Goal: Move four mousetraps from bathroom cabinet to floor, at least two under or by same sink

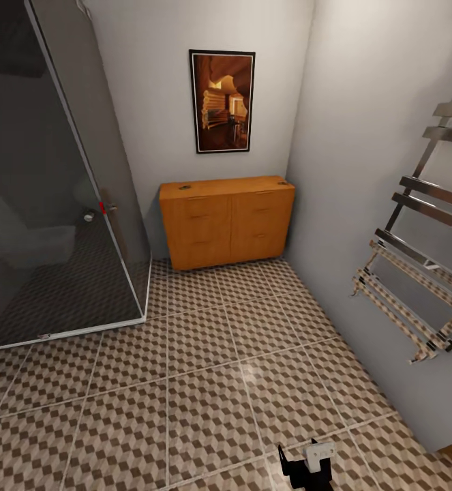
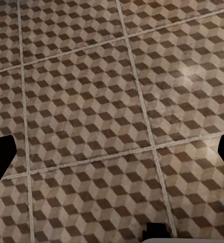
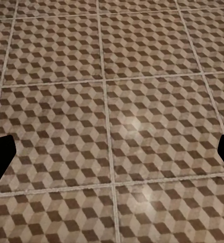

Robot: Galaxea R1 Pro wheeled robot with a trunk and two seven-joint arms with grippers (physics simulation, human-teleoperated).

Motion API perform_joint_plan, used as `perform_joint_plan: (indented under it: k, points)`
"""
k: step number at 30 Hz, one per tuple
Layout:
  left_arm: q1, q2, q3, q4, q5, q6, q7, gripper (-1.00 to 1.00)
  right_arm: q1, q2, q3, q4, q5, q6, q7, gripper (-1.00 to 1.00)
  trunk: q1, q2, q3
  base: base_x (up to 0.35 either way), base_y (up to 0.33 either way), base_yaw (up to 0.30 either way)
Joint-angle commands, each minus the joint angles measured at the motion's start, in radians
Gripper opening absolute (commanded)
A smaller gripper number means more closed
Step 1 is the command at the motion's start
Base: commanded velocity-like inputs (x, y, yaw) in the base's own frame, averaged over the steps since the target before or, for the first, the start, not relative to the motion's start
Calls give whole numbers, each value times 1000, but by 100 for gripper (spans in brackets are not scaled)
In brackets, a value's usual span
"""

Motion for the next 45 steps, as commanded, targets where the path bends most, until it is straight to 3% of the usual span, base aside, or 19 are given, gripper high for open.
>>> perform_joint_plan:
  k: [1, 12, 45]
  points:
    - [-2, 0, -9, 4, 9, -6, 0, 100, -1, 0, 6, 1, -2, -3, -1, 100, 1, -2, -2, 0, 0, 7]
    - [-2, 0, -9, 4, 9, -6, 0, 100, -1, 0, 6, 1, -2, -3, 0, 100, 1, -2, 3, 0, 0, 2]
    - [-2, 0, -9, 4, 9, -6, 0, 100, -1, 0, 6, 1, -2, -4, 0, 100, 1, -2, 54, 0, 0, 0]
